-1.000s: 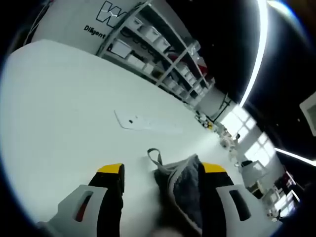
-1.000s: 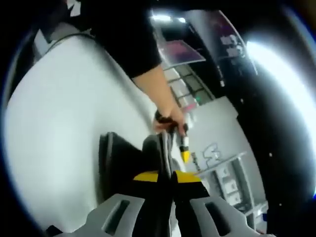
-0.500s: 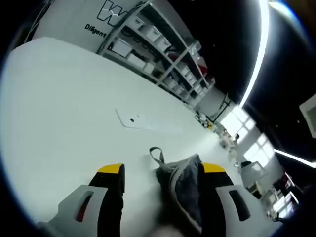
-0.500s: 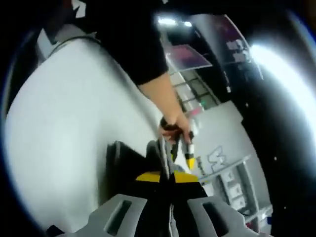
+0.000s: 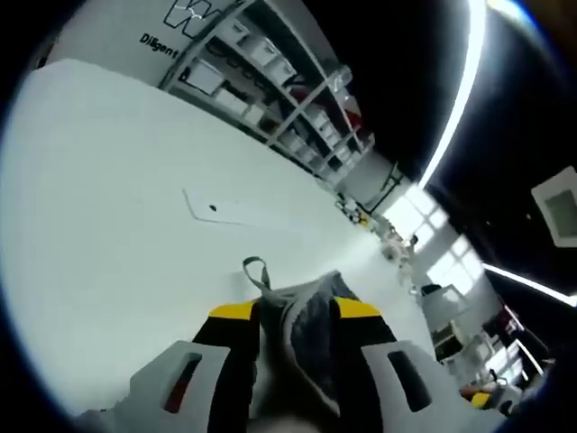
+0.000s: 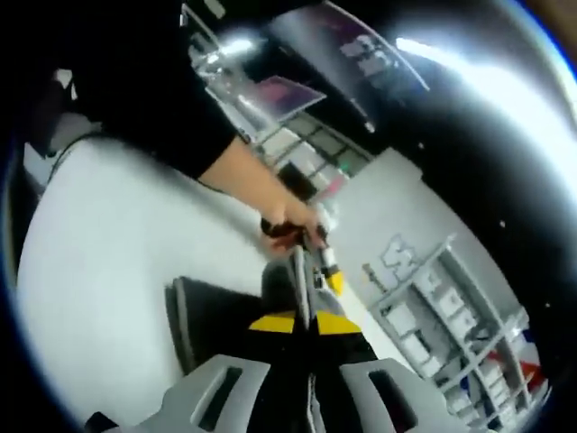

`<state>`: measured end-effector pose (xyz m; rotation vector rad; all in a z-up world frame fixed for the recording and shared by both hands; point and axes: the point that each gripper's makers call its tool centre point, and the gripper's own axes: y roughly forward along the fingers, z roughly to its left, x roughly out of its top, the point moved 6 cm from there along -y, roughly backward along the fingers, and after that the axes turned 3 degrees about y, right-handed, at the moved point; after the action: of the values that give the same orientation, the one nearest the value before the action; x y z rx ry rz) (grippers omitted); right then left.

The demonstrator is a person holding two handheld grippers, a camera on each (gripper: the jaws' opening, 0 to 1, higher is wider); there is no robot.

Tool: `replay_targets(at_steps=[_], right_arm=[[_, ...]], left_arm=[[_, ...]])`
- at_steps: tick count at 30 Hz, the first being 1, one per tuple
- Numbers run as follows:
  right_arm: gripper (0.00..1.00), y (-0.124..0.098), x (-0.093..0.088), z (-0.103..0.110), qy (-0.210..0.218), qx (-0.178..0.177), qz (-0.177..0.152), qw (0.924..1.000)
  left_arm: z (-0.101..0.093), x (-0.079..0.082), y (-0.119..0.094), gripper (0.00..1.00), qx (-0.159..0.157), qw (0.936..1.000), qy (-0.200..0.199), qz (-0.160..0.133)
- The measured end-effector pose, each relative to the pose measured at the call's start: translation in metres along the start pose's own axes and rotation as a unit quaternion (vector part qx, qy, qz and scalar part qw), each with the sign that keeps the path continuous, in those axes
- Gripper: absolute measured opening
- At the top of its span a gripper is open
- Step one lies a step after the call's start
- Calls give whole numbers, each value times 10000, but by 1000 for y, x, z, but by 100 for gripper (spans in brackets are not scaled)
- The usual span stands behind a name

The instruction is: Open the folded towel by lifting each exposed corner and separating the folded layers until the towel lies flat within the target outline without major curled edges

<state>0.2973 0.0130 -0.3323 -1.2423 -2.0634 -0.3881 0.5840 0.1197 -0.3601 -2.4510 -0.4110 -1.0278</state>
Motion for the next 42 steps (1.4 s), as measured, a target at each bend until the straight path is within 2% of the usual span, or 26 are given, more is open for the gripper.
replay_targets(at_steps=[3,5,7,11,18,29,35,41,42], right_arm=[[0,0,-1,0,-5,-10,2,10000],[0,0,-1,-4,50,-53,-1,10000],[0,-2,-1,-11,344,-161,-53,9993],[0,-5,-2,-22,599,-270,-97,9978],[0,-10,-2,-27,869,-354,-139,9955],[0,-20,-7,-37,1116,-529,-220,9921],[0,-24,-12,-45,1362,-581,-180,9888],[0,-29,-16,-53,1517,-705,-222,9857],[0,-30,-15,-54,1567,-725,-294,9845]], left_arm=[[-4,-1,3,18,-90,9999,37,107],[-4,-1,2,11,-24,9998,135,123],[-2,3,0,3,11,9999,72,77],[-6,6,-1,2,59,9999,85,48],[-11,16,2,1,224,9994,243,-36],[-27,24,3,1,370,9987,345,97],[-37,21,3,1,636,9960,550,298],[-50,33,4,1,638,9955,611,332],[-51,36,4,1,722,9938,735,413]])
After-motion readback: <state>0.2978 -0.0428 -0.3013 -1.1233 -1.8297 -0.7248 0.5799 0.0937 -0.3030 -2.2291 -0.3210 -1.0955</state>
